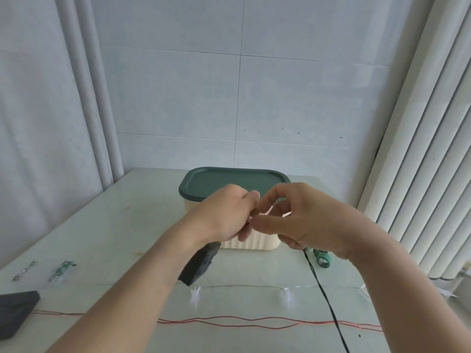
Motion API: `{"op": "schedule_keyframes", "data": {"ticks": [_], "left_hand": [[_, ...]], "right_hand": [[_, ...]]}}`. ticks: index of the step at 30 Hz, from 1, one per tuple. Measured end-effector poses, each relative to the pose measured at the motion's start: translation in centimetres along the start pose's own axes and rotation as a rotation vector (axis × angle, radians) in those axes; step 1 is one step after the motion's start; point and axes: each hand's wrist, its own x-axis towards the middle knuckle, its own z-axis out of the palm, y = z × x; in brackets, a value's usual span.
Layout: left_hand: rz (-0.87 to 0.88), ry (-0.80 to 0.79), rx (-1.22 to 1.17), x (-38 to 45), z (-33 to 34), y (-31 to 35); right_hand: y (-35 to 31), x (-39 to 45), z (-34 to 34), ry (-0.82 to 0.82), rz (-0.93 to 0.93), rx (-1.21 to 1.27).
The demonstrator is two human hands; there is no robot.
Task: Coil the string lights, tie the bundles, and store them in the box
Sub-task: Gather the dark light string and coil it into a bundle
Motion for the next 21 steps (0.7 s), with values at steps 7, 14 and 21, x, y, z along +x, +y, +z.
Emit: {"op": "schedule_keyframes", "data": {"ticks": [7,14,21], "left_hand": [[-0.066,0.018,-0.196,0.1,-1.0,-0.6],[-0.088,0.288,-0.768,1.5,-3.2,-2.0],[-0.091,-0.059,-0.771,1.0,-4.0,-2.1]], "right_hand": [[0.4,0.3,0.3,-0.152,0.046,0.094],[-1.3,-0.9,1.5,-0.358,0.013,0.32],[-0.3,0.8,0.9,0.185,-0.101,0.414]]}}
